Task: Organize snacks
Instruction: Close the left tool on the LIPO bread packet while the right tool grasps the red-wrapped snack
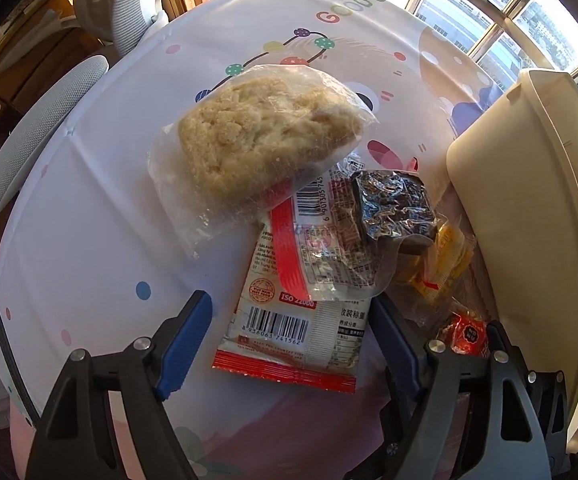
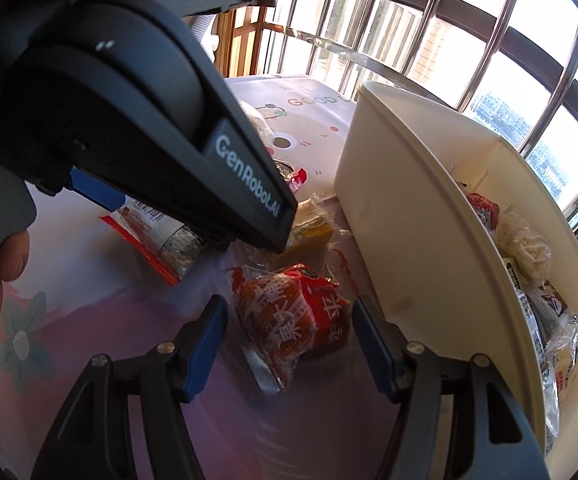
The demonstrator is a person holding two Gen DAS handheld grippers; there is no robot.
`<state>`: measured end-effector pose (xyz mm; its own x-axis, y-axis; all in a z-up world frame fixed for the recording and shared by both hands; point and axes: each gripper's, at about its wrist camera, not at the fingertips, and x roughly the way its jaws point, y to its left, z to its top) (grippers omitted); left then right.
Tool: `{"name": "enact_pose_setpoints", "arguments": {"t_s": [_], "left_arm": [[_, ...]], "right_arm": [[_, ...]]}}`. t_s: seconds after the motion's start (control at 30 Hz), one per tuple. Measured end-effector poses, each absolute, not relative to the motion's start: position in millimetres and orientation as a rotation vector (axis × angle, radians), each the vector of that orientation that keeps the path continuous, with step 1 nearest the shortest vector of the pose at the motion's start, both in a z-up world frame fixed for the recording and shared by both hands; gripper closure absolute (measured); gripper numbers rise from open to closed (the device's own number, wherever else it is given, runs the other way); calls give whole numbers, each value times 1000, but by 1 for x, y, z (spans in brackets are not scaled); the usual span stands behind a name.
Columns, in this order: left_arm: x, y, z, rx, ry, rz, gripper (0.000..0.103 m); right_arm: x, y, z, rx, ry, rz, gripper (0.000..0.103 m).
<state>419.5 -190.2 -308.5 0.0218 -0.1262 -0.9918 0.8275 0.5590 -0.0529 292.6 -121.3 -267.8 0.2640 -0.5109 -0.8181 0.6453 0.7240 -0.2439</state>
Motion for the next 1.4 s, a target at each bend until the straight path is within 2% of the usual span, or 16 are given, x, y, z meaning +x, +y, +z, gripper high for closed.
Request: {"name": "enact_pose_setpoints", "arguments": {"t_s": [0.07, 0.2, 0.23, 0.37, 0.83, 1.4], "left_arm": [[418, -193, -307, 670, 1353, -846, 35], [415, -196, -310, 668, 1352, -851, 42], [416, -196, -309, 665, 1353, -853, 47], [418, -182, -301, 654, 1360, -857, 58], [430, -139, -280, 574, 1377, -788, 59], [407, -53, -199, 471, 1311, -711, 59]], "right_arm": [[292, -121, -267, 152, 1043, -785, 38], [292, -117, -266, 152, 1047, -781, 39], [293, -119, -266, 151, 1049, -778, 39], [292, -118, -263, 137, 1050, -763, 44], [284, -128, -247, 142, 1098, -682, 52], [261, -94, -213, 163, 1140, -514, 55]]}}
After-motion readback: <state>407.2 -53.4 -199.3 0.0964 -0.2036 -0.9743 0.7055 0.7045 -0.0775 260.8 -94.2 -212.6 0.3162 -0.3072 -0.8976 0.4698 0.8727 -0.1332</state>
